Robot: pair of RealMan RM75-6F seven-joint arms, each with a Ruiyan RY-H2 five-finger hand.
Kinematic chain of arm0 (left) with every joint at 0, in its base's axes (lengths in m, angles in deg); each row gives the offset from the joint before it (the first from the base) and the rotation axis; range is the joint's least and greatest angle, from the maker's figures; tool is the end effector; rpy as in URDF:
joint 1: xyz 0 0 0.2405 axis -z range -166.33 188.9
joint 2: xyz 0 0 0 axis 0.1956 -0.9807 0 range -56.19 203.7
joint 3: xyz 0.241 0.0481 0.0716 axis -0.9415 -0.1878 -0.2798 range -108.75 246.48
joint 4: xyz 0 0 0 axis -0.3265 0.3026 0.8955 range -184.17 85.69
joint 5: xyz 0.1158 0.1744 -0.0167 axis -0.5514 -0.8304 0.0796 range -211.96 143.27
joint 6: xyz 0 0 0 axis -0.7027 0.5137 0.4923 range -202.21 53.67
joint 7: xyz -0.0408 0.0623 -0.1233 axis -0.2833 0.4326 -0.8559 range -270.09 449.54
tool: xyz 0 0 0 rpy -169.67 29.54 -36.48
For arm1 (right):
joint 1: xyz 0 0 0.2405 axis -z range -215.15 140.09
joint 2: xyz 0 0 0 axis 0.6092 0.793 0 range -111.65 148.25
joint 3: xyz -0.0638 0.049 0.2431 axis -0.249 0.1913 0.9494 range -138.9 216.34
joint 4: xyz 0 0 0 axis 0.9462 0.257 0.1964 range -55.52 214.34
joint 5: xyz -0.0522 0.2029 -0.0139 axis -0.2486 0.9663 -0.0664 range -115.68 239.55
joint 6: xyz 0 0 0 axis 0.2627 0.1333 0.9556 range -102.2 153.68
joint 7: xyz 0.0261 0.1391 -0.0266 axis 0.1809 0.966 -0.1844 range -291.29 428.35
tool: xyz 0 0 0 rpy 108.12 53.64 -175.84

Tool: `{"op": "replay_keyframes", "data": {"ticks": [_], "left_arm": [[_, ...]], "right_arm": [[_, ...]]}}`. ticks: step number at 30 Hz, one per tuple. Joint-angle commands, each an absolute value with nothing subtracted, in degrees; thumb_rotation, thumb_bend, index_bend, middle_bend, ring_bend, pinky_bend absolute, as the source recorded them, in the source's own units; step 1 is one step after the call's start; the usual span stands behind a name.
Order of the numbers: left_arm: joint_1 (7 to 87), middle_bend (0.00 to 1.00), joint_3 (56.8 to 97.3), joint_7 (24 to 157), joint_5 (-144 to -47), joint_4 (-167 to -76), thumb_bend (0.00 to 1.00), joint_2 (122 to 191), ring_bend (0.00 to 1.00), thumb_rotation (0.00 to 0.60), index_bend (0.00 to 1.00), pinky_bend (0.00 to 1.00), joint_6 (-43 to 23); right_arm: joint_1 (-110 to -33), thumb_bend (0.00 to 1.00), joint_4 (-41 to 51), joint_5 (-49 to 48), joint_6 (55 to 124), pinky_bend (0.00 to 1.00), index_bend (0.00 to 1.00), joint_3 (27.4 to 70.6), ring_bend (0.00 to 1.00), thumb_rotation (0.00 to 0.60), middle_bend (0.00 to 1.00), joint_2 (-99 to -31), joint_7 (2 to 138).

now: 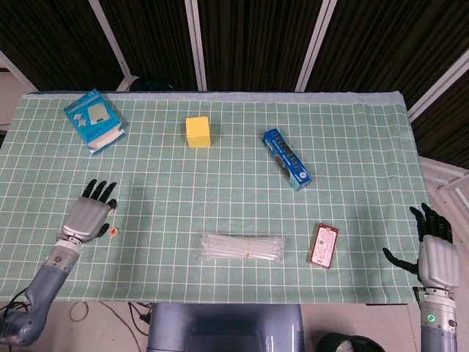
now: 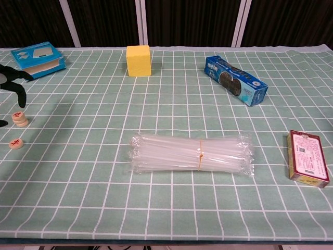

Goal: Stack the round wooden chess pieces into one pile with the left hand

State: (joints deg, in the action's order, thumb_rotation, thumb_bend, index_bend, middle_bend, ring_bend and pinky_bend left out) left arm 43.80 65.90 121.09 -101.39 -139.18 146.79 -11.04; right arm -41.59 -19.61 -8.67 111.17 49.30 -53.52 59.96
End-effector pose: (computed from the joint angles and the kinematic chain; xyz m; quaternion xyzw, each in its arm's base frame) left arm -0.2602 0.2893 0.0615 -0.7802 -0.2754 -0.2021 0.5241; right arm -0.3035 -0.1966 0.1365 0.4691 -0.4580 0.3961 0.6429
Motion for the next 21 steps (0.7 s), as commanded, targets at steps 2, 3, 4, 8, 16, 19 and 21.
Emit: {"op": "replay_keyframes", "data": {"ticks": [2, 3, 4, 8, 16, 19, 21], "left_arm": [[42.09, 0.04, 64.42, 118.98, -103.5, -137.71, 0.27, 147.0, 0.0, 0.6, 0.38, 0.0, -10.71], [41.72, 0.05, 64.21, 118.31, -103.8, -137.1, 0.27, 147.2, 0.0, 0.6, 0.38, 0.0, -10.77], [41.2, 0.05, 63.8, 117.29, -103.83, -135.75, 0.27, 147.68, 0.0, 0.6, 0.38, 0.0, -11.24], [40.64, 0.04, 63.8, 114.6, -105.54, -131.99, 0.25, 149.37, 0.0, 0.6, 0.37, 0.0, -11.98], [40.41, 0.04, 64.95, 110.73, -108.64, -127.85, 0.24, 152.22, 0.0, 0.6, 0.36, 0.0, -12.22], [40.28, 0.04, 65.3, 110.42, -109.59, -127.33, 0.24, 152.71, 0.0, 0.6, 0.36, 0.0, -11.89], [40.21, 0.04, 65.39, 110.57, -109.79, -127.25, 0.24, 152.8, 0.0, 0.6, 0.36, 0.0, -12.06]], "right_arm": [[-41.59, 0.27, -19.61, -8.73, 111.17, 0.0, 0.12, 49.27, 0.0, 0.6, 0.05, -53.52, 59.94], [-41.59, 0.27, -19.6, -8.76, 111.2, 0.0, 0.12, 49.27, 0.0, 0.6, 0.05, -53.53, 59.94], [-41.57, 0.27, -19.67, -8.64, 111.18, 0.0, 0.12, 49.29, 0.0, 0.6, 0.05, -53.55, 59.99], [-41.54, 0.27, -19.73, -8.54, 111.3, 0.0, 0.12, 49.37, 0.0, 0.6, 0.05, -53.6, 59.88], [-41.49, 0.27, -19.88, -8.11, 111.3, 0.0, 0.12, 49.54, 0.0, 0.6, 0.05, -53.63, 59.9], [-41.5, 0.27, -19.93, -7.94, 111.2, 0.0, 0.12, 49.61, 0.0, 0.6, 0.05, -53.59, 59.98], [-41.5, 0.27, -19.94, -7.91, 111.17, 0.0, 0.12, 49.61, 0.0, 0.6, 0.05, -53.56, 59.99]]}}
